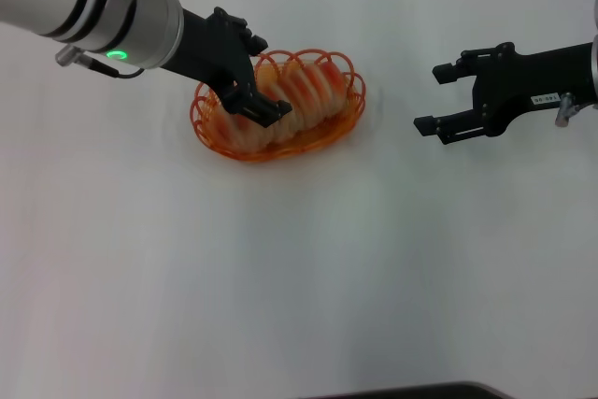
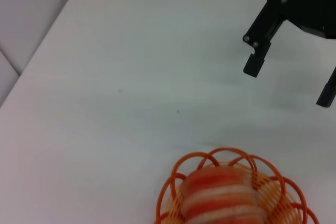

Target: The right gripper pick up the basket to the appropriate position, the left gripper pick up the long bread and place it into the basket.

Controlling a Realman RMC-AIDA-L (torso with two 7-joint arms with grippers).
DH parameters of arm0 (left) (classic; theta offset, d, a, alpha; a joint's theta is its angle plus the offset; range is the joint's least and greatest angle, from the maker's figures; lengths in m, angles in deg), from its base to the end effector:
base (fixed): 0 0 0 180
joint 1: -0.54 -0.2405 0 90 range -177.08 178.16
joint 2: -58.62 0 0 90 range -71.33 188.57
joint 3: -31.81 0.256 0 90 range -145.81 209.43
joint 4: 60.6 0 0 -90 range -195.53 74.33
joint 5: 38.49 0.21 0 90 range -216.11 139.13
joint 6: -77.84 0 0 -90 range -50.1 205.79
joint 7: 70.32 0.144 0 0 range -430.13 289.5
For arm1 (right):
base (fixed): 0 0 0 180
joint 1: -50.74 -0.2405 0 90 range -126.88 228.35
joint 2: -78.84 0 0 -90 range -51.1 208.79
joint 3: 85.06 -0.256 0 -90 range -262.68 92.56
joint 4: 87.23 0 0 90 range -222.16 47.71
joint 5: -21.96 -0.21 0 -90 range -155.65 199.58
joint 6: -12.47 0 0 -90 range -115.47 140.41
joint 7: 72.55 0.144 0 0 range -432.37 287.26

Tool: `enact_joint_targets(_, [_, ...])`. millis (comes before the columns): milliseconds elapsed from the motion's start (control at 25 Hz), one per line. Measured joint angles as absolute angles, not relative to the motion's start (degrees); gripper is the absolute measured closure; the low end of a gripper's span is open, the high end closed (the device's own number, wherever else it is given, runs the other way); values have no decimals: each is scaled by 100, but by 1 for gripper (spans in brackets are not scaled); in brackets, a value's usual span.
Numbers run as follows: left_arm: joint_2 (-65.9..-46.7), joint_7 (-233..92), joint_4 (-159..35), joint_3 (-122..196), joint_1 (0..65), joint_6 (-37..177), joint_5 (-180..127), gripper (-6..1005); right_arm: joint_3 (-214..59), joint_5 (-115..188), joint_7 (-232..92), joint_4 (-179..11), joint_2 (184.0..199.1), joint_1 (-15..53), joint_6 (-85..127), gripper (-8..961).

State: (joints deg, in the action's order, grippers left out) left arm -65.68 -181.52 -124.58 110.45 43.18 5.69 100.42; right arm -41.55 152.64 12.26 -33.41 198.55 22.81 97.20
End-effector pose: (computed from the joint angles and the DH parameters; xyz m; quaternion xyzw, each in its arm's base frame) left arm -0.1245 0.3827 -0.0621 -0.9875 -0.0299 0.0762 0.1346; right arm 0.2851 0.3378 0.0246 -0.9659 0.1830 0.0534 0.1754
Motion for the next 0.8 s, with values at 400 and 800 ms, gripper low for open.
enact_joint_targets(400, [-6527,-17418,-12834,9333,3635,-281,8521,55,-4163,15251,1226,-3352,19855,2311,9715,100])
enact_joint_targets(800, [-6122,-15776,-11133,7260,2460,-1317,7826,55,-4200,15238,1213,-3361,19855,2323,9696,99])
